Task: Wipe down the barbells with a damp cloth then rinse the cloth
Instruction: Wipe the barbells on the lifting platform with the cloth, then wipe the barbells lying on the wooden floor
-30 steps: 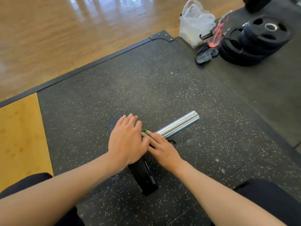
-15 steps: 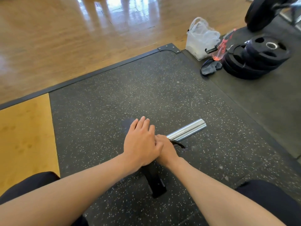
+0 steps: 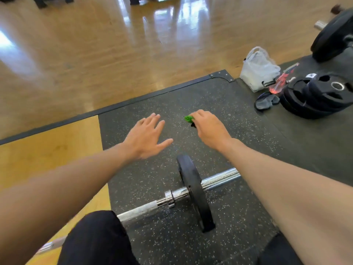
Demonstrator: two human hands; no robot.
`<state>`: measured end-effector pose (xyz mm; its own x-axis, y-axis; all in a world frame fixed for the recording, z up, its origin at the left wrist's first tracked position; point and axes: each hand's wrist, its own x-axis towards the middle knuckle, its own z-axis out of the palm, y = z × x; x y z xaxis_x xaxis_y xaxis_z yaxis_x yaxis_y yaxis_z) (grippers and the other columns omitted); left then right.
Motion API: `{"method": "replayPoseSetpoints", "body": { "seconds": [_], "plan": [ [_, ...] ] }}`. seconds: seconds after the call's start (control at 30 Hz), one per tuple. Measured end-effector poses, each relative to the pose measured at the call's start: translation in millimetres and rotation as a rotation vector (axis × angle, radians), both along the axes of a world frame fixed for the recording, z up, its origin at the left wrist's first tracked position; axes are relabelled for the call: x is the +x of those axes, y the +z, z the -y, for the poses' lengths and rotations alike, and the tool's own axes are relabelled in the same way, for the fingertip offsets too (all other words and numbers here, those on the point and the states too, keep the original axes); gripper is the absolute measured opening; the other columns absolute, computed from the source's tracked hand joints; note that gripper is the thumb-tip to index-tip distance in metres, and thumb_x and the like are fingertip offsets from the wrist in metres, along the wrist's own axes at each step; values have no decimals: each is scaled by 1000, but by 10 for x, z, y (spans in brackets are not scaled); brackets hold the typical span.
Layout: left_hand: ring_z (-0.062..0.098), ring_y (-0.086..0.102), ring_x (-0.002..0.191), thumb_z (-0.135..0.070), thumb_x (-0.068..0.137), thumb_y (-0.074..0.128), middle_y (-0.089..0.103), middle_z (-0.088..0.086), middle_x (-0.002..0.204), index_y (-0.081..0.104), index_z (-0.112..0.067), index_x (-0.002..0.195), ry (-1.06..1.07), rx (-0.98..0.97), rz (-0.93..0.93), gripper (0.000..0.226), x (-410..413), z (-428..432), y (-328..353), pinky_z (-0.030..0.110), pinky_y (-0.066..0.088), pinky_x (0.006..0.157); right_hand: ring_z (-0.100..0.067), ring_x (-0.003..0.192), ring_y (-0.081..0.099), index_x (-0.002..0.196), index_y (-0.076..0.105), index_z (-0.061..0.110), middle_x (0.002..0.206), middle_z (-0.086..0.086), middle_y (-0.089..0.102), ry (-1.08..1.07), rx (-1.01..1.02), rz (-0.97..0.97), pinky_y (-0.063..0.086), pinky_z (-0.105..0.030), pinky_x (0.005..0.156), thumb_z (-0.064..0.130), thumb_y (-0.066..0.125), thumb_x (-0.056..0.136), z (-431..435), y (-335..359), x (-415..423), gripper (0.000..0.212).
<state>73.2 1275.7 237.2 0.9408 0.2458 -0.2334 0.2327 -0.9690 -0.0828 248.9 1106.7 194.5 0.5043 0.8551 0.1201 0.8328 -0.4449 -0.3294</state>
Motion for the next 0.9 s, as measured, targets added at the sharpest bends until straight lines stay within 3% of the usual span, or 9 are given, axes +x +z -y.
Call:
{"method": "replayPoseSetpoints", "body": {
  "seconds": [0.1, 0.2, 0.33, 0.53, 0.73, 0.9],
  "plan": [
    [29, 12, 154, -79, 85, 4, 19, 16, 165, 24, -10, 158, 56, 62, -24, 103, -223, -444, 1022, 44, 18, 122, -34, 105, 55, 136, 52, 9, 127, -13, 58, 65, -41, 3, 46, -44, 89, 7, 45, 103, -401, 954, -286, 34],
    [28, 9, 155, -73, 96, 20, 14, 14, 167, 19, -11, 159, 117, 91, -40, 89, -600, -787, 2067, 42, 20, 122, -33, 109, 54, 142, 47, 11, 130, -12, 56, 118, -53, -1, 45, -41, 88, 7, 45, 103, -848, 1995, -624, 39],
    [29, 16, 153, -75, 82, -2, 19, 16, 165, 25, -10, 157, 221, 117, -45, 102, -1339, -1192, 3426, 42, 21, 121, -33, 107, 53, 138, 47, 11, 127, -11, 56, 255, -105, 23, 41, -38, 79, 2, 44, 102, -1468, 3424, -1146, 37],
    [30, 24, 151, -74, 87, 4, 29, 15, 162, 34, -11, 152, 404, 182, 7, 96, -2571, -1724, 5293, 44, 30, 118, -31, 101, 52, 130, 49, 10, 119, -9, 54, 433, -86, 88, 32, -34, 72, 5, 48, 101, -2364, 5226, -2034, 30],
    [29, 18, 153, -71, 93, 14, 25, 15, 163, 30, -11, 153, 640, 251, 102, 86, -3528, -1794, 6279, 45, 30, 117, -32, 100, 54, 125, 51, 10, 116, -11, 57, 637, -19, 161, 35, -36, 72, 4, 46, 102, -2945, 6302, -2900, 24],
    [28, 20, 152, -66, 98, 31, 27, 13, 163, 30, -13, 154, 876, 285, 176, 77, -4151, -1446, 6577, 47, 34, 114, -32, 95, 59, 122, 54, 10, 113, -12, 61, 752, -51, 156, 53, -43, 75, 3, 49, 99, -3160, 6592, -3546, 25]
  ]
}}
